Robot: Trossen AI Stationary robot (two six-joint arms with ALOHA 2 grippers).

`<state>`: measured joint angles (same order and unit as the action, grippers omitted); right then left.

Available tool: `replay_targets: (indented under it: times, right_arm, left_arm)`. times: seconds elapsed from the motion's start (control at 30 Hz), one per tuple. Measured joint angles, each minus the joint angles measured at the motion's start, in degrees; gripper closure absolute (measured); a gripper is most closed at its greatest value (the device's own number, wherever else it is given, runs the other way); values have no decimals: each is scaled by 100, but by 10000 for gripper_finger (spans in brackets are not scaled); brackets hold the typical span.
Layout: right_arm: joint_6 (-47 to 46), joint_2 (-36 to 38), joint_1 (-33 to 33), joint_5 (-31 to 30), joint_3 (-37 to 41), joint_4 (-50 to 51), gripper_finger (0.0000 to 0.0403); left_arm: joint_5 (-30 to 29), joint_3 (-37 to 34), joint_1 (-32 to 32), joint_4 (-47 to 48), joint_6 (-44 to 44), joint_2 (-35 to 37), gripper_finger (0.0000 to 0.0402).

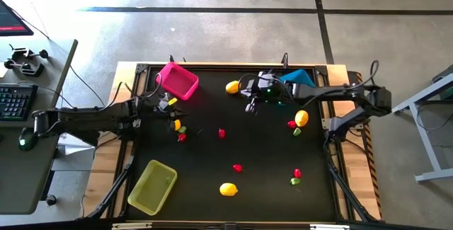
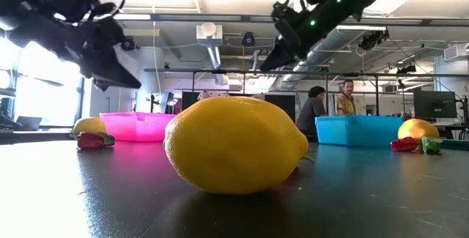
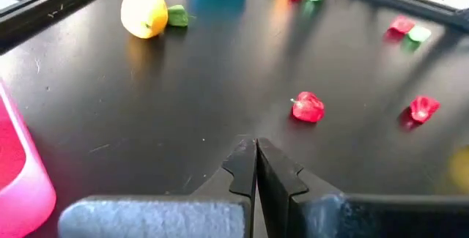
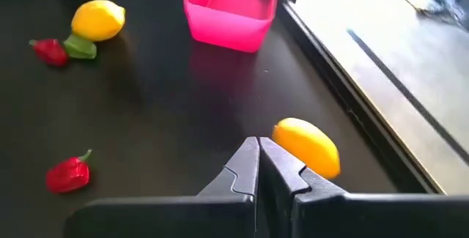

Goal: Sort produce into baskets
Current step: Put the red bell pepper into the red bin

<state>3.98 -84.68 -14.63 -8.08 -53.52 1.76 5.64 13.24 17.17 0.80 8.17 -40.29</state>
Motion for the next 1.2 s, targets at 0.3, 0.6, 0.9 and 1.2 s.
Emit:
replay_targets:
  times: [0.3,0.6,0.9,1.2]
  right_arm:
    - [686,-809,-136,567,2,-1452,403]
    - [808,-861,-338,777,2,-1742,403]
    - [749,-855,-339,740,2,-1508,403]
    - [754,-855,-339,726,2,-1488,403]
  left_arm:
    - [11,1627,-728,1726,-228,-944,402]
    - [107,2529,-1619,3491,298,-1717,401]
    - [-1167,2565,-2547,3712,1033,-2682,340]
    - [-1329,2565,-2883,3768,1533,-3409,264]
